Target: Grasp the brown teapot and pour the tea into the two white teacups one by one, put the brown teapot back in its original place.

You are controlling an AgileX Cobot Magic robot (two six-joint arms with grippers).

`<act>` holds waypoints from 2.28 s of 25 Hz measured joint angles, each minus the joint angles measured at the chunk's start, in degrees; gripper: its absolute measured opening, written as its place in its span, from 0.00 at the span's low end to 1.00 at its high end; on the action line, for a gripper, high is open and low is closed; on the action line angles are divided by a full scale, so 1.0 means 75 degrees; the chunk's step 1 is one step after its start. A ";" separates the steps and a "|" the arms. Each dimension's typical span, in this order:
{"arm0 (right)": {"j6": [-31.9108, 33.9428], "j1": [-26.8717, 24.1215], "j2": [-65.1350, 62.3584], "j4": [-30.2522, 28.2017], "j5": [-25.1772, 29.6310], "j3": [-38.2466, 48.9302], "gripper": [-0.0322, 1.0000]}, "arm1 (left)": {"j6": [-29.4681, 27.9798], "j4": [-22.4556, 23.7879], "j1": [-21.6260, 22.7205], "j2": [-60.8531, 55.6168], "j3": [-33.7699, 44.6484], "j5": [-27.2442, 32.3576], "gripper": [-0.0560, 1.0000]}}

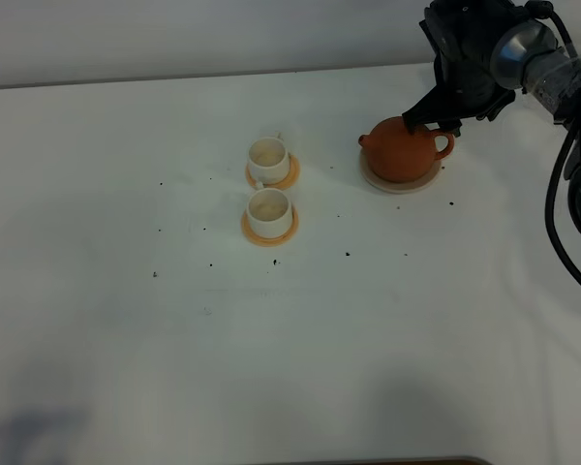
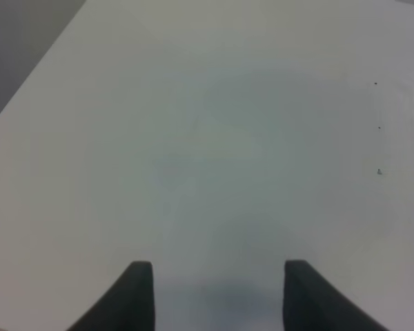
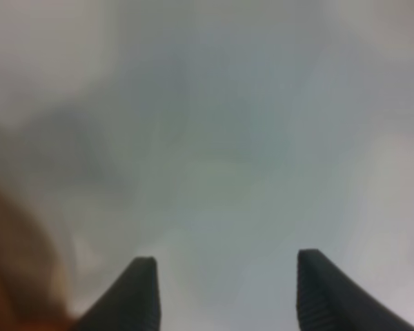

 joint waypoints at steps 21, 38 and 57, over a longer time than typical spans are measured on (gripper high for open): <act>0.0005 0.0002 -0.0316 -0.0139 -0.0408 0.0000 0.45 | -0.0007 0.0000 0.0003 0.0000 0.0000 0.0000 0.46; -0.0168 0.0002 -0.0316 0.0717 0.0359 0.0000 0.45 | -0.0007 0.0000 0.0003 0.0000 0.0000 0.0000 0.46; -0.0185 -0.0097 -0.0330 0.1978 0.0510 0.0000 0.45 | 0.0000 0.0000 0.0003 0.0000 0.0000 0.0000 0.46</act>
